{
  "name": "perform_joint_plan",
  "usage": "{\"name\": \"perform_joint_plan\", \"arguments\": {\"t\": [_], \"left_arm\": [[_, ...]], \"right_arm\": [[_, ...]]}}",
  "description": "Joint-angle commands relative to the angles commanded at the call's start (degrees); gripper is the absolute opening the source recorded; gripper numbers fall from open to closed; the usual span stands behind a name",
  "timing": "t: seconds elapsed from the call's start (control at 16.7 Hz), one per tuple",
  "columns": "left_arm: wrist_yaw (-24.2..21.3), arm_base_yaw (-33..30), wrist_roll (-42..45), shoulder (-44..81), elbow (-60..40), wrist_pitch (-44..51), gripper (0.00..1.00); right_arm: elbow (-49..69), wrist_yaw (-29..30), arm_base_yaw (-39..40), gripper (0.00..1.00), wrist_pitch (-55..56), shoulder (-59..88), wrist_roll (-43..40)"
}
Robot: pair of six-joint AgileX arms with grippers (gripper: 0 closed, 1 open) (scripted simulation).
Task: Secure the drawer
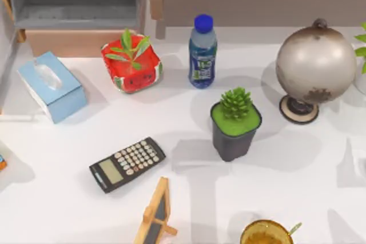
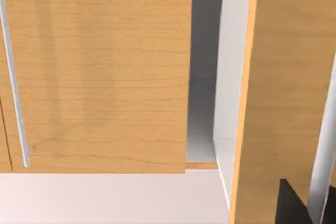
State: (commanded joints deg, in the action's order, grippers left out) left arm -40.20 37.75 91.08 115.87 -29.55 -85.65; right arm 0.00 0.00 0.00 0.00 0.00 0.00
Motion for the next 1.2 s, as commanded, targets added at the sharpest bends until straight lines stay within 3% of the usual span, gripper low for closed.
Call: {"name": "perform_joint_plan", "arguments": {"t": [0.36,0.84,1.2], "left_arm": [[0.11,0.05,-0.18,0.65,-0.13,0.61,0.0],[6.41,-6.36,-0.46,5.46,-11.68,7.11,0.0],[6.83,-6.6,-0.54,5.85,-12.32,7.76,0.0]], "right_arm": [[0.0,0.0,0.0,1.0,0.0,0.0,0.0],[0.0,0.0,0.0,1.0,0.0,0.0,0.0],[0.0,0.0,0.0,1.0,0.0,0.0,0.0]]}}
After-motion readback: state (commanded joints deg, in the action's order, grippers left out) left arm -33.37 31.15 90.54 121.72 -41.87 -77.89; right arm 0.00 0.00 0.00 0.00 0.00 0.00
